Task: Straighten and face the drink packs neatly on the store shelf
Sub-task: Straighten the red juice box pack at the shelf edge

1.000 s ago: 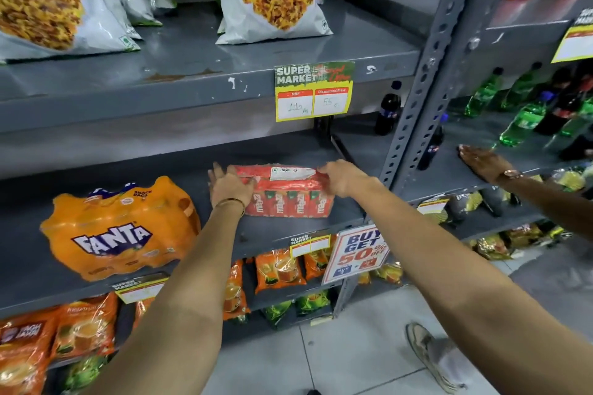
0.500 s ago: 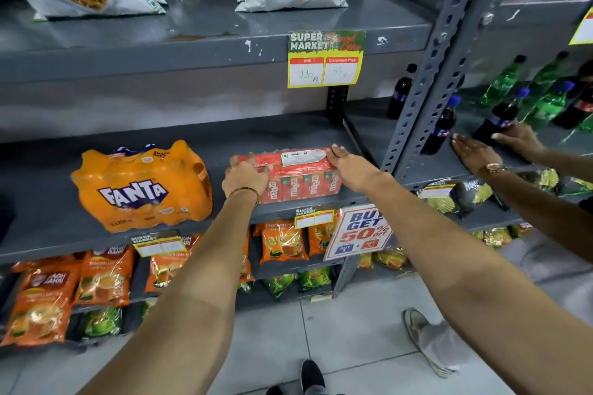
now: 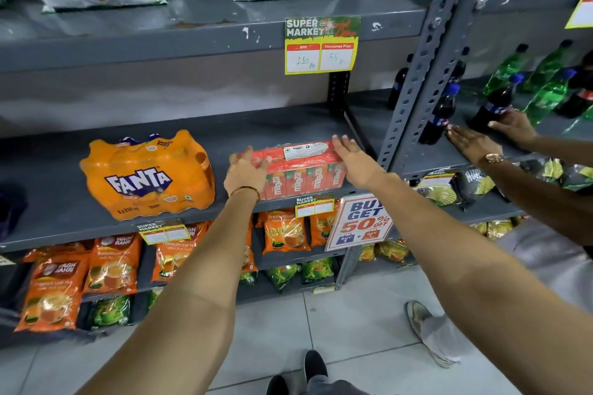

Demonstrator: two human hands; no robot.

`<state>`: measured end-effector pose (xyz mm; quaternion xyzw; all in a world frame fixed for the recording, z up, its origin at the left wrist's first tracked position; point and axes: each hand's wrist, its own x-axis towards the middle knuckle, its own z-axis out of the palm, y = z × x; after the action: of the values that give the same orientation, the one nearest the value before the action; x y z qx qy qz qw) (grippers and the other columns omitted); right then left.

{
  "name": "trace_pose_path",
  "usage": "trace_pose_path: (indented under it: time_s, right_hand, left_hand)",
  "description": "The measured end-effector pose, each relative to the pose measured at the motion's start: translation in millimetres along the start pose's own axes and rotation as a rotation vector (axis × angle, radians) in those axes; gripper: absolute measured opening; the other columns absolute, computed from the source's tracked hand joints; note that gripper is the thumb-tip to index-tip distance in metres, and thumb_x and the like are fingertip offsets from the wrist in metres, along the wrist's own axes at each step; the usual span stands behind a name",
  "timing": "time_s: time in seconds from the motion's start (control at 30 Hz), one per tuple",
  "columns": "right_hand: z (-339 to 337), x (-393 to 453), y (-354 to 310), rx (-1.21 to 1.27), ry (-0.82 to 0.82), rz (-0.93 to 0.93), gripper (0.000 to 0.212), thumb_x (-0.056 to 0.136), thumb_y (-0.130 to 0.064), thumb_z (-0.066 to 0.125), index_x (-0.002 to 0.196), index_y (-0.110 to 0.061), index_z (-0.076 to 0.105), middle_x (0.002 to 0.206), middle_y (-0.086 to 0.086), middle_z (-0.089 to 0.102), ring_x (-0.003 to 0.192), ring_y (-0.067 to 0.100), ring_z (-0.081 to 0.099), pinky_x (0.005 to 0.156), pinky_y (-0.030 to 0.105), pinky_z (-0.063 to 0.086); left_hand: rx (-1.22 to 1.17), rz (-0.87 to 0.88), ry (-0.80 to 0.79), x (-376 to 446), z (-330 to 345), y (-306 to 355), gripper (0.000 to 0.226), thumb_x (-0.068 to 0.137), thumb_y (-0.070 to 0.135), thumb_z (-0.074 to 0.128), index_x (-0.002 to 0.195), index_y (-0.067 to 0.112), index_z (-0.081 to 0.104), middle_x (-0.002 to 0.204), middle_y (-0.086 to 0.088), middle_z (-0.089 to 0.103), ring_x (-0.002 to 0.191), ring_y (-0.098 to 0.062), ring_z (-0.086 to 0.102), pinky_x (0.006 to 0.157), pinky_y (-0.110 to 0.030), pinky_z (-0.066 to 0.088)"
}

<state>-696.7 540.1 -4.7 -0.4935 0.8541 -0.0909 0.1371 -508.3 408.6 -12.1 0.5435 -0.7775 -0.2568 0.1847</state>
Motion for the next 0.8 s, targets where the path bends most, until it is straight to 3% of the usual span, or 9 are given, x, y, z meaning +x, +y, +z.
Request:
trace_pose_path:
  time_s: [0.1,0.17,0.23,0.33,0.43,0.53,0.6,0.7,0.8]
  right_hand:
    - [9.7,-10.3,-1.7,0.553,0.126,0.241,0.08,0.096,-0.02,0.052,0.154,-0.014,-0.004,0.162,0.009,0.008,0.148,0.028,0.019,0.119,0.038,0.023]
    - [15.7,-13.2,-6.9,0.893,0.119,0.436,0.072,0.095,-0.042,0.049,0.153,-0.015,0.015,0.158,0.007,0.026,0.143,0.028,0.033,0.116,0.04,0.026]
    - [22.6,-10.5,-7.9,1.124,0.068,0.52,0.06,0.092,-0.058,0.041,0.133,-0.016,0.048,0.141,0.008,0.053,0.128,0.024,0.051,0.115,0.04,0.031]
    - [31.7,-6.8,-4.7,1.359,0.038,0.481,0.047,0.093,-0.061,0.032,0.103,-0.023,0.058,0.112,0.003,0.067,0.103,0.016,0.063,0.107,0.032,0.04]
    - [35.4,-3.3,-2.0,1.442,0.034,0.472,0.045,0.095,-0.058,0.032,0.105,-0.022,0.057,0.1,-0.002,0.067,0.099,0.013,0.062,0.101,0.029,0.042]
    - [36.0,1.0,-4.3,1.459,0.041,0.498,0.043,0.095,-0.057,0.036,0.099,-0.021,0.059,0.098,-0.001,0.069,0.098,0.015,0.063,0.1,0.03,0.044]
    - [36.9,6.1,-5.2,1.426,0.059,0.508,0.043,0.093,-0.058,0.039,0.095,-0.021,0.06,0.104,0.003,0.07,0.097,0.016,0.066,0.099,0.031,0.047]
    - [38.2,13.9,-4.7,1.345,0.128,0.547,0.044,0.092,-0.058,0.043,0.091,-0.017,0.06,0.094,0.004,0.069,0.091,0.018,0.067,0.099,0.035,0.05]
    - [39.9,17.8,-0.6,1.275,0.191,0.574,0.044,0.089,-0.055,0.05,0.099,-0.013,0.058,0.099,0.008,0.07,0.094,0.022,0.068,0.099,0.04,0.05]
  left_hand:
    - [-0.591,-0.239,0.077,0.4,3.6,-9.6,0.057,0.094,0.057,0.032,0.131,0.017,0.05,0.132,-0.012,0.057,0.119,-0.029,0.058,0.095,-0.04,0.048]
    - [-0.938,-0.463,-0.024,-4.0,4.4,-13.5,0.061,0.092,0.064,0.024,0.115,0.016,0.056,0.114,-0.008,0.067,0.109,-0.027,0.065,0.091,-0.037,0.051]
    - [-1.079,-0.528,-0.154,-8.4,3.9,-13.7,0.064,0.092,0.065,0.019,0.114,0.018,0.056,0.113,-0.007,0.066,0.111,-0.026,0.064,0.092,-0.037,0.05]
    - [-1.152,-0.52,-0.235,-5.9,4.1,-13.7,0.067,0.094,0.061,0.019,0.13,0.015,0.051,0.13,-0.008,0.061,0.114,-0.026,0.062,0.089,-0.036,0.047]
    - [-1.103,-0.508,-0.235,-2.2,4.9,-16.3,0.054,0.096,0.056,0.025,0.11,0.017,0.059,0.129,-0.009,0.062,0.082,-0.016,0.064,0.088,-0.036,0.048]
    - [-1.058,-0.494,-0.218,0.3,7.6,-19.5,0.04,0.098,0.05,0.032,0.078,0.022,0.054,0.11,-0.006,0.067,0.085,-0.018,0.064,0.077,-0.032,0.05]
    - [-1.051,-0.495,-0.238,2.3,8.0,-20.4,0.04,0.098,0.048,0.033,0.08,0.019,0.054,0.11,-0.006,0.063,0.088,-0.018,0.064,0.081,-0.034,0.051]
    - [-1.04,-0.505,-0.255,6.4,11.5,-23.3,0.04,0.098,0.047,0.032,0.091,0.015,0.056,0.113,-0.005,0.063,0.104,-0.022,0.061,0.099,-0.041,0.046]
    - [-1.04,-0.482,-0.267,7.0,13.6,-21.5,0.041,0.098,0.047,0.032,0.096,0.017,0.059,0.099,-0.001,0.065,0.096,-0.021,0.063,0.098,-0.04,0.047]
